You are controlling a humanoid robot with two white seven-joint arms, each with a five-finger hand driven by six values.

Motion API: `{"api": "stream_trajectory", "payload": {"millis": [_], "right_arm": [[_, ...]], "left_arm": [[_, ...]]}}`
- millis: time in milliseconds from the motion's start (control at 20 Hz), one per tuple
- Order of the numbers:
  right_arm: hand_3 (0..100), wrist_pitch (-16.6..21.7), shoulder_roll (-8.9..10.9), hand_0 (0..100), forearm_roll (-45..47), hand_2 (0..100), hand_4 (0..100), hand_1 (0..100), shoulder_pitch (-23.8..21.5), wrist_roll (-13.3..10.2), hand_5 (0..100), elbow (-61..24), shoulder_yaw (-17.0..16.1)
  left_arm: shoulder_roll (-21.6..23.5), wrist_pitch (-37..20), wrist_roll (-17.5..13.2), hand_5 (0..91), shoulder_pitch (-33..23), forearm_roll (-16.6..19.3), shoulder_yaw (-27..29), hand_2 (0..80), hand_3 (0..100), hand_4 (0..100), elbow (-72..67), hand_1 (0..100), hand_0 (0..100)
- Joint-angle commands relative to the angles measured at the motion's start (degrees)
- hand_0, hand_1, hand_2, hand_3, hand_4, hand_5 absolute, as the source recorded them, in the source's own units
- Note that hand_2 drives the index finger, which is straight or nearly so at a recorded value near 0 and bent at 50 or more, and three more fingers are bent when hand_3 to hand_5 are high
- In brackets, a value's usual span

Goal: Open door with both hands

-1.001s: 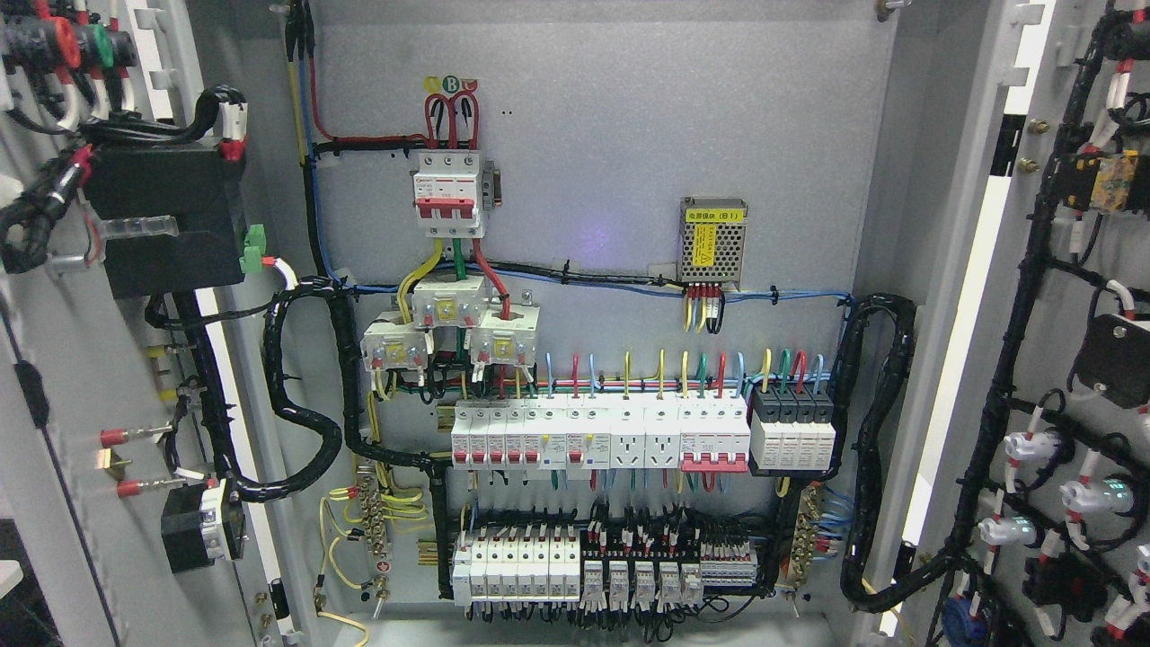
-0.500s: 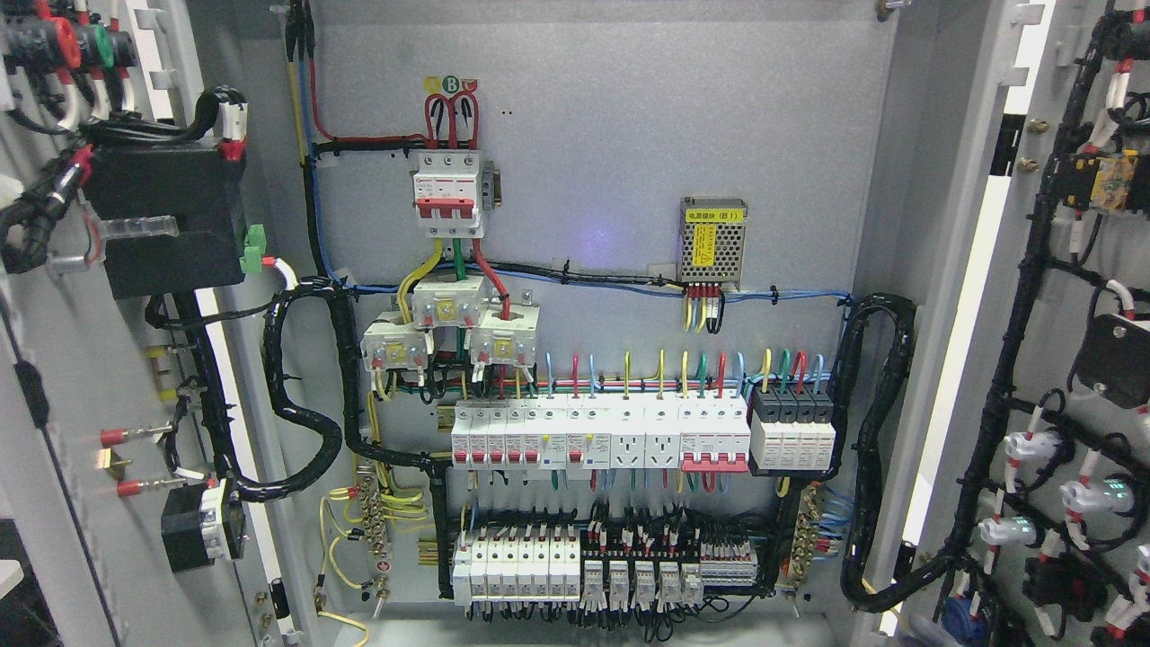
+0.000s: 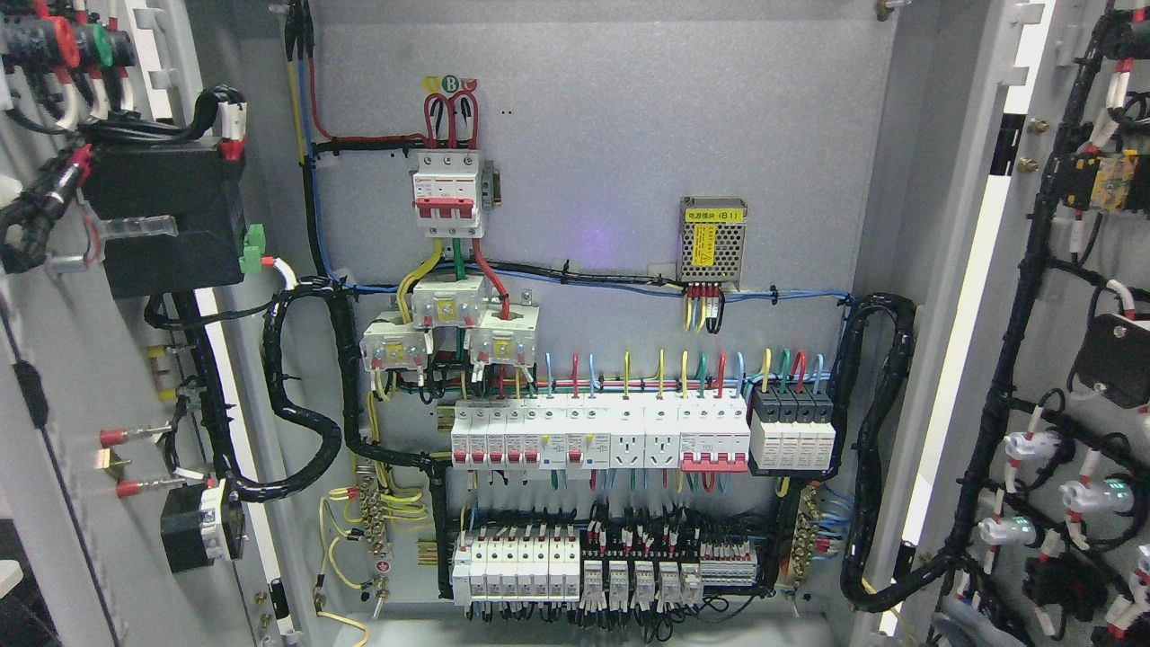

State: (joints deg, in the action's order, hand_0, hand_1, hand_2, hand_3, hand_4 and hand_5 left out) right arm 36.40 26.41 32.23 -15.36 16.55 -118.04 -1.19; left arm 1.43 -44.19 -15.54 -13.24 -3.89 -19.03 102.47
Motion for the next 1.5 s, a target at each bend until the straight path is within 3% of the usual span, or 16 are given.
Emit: {"api": "stream_trajectory", "payload": {"millis": [0,500,801,1151,1451], "right_arm": [[0,0.0,1.02,12,0.7,0,0,39,-0.2,0.0,0,1.1,-3.8],[0,0.0,0.75,12,4.9,0,0,39,-2.0,0.0,0,1.1,-3.8],[0,-0.1,0.93,12,8.4,0,0,39,-2.7,0.1,0,2.4,-4.0],[0,-0.1,1.02,12,8.8,0,0,39,-3.7,0.1,0,3.7,-7.0],[0,0.0,0.93,12,8.9,0,0,39,-4.9,0.1,0,5.2,-9.4]], "left_arm": [[-4.5,-29.0,0.3,0.0,2.7,0.0,5.8,0.0,0,0,5.1,39,12],[-3.2,-36.0,2.5,0.0,1.1,-0.1,15.2,0.0,0,0,6.0,39,12],[-3.1,-40.5,3.5,0.0,0.6,-0.2,17.2,0.0,0,0,7.0,39,12],[-3.4,-41.6,3.7,0.0,1.5,-1.3,18.5,0.0,0,0,8.3,39,12],[-2.6,-41.4,3.6,0.0,1.6,-4.6,24.2,0.0,0,0,8.8,39,12]]}}
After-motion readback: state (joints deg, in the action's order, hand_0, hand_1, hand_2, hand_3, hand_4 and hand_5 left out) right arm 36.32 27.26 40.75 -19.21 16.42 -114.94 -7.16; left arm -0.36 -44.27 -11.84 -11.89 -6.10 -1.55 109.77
